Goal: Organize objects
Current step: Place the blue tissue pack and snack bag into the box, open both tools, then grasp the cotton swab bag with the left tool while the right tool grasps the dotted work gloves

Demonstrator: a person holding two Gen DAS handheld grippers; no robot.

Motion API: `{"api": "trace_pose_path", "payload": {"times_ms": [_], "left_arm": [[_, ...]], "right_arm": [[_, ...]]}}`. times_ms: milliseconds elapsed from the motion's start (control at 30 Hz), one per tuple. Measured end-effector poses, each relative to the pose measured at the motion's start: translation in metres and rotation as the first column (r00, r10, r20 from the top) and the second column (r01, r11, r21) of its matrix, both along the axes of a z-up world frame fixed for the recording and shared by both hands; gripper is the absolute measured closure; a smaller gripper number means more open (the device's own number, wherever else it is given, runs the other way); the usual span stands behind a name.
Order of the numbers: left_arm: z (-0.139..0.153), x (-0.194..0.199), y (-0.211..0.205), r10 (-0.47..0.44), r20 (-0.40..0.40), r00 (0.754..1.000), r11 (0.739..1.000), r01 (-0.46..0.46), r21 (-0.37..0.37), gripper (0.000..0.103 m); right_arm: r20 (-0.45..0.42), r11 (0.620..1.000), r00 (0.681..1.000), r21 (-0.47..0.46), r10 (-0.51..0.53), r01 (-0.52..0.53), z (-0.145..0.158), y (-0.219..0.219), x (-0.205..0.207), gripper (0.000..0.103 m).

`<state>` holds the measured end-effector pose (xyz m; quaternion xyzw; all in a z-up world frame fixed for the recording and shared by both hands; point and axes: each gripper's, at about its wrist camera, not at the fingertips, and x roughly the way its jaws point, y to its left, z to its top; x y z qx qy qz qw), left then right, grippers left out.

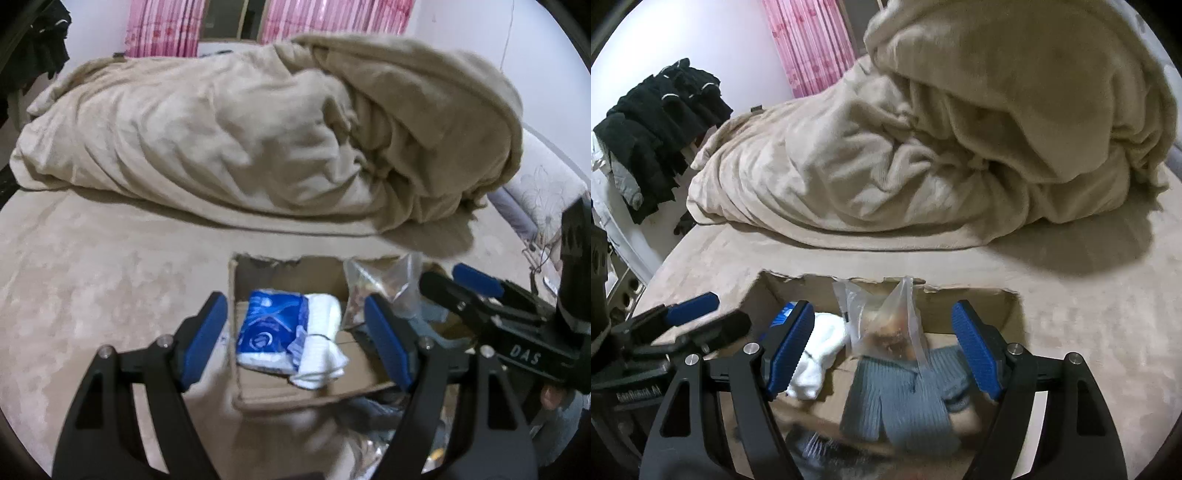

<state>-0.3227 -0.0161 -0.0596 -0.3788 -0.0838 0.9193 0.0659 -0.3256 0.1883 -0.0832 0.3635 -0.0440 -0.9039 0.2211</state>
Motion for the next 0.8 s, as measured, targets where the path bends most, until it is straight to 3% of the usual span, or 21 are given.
{"api": "trace_pose_path", "payload": {"times_ms": [433,800], "left_arm": [[0.056,0.088,-0.010,0.022,-0.089,0.996,0.999,-0.019,0.026,0.018],[0.062,0.159,-0.020,0.040,-0.102,0.994,0.999,-0.037,0.026,0.015]], "right_arm": [[-0.084,1.000,0.996,-0.004,-0.015,0.015,0.056,0.022,0.077,0.023],[-0.103,0.999,0.995,-0.039,-0.010,0.006,0.076,0.034,0.148,0.021]]}}
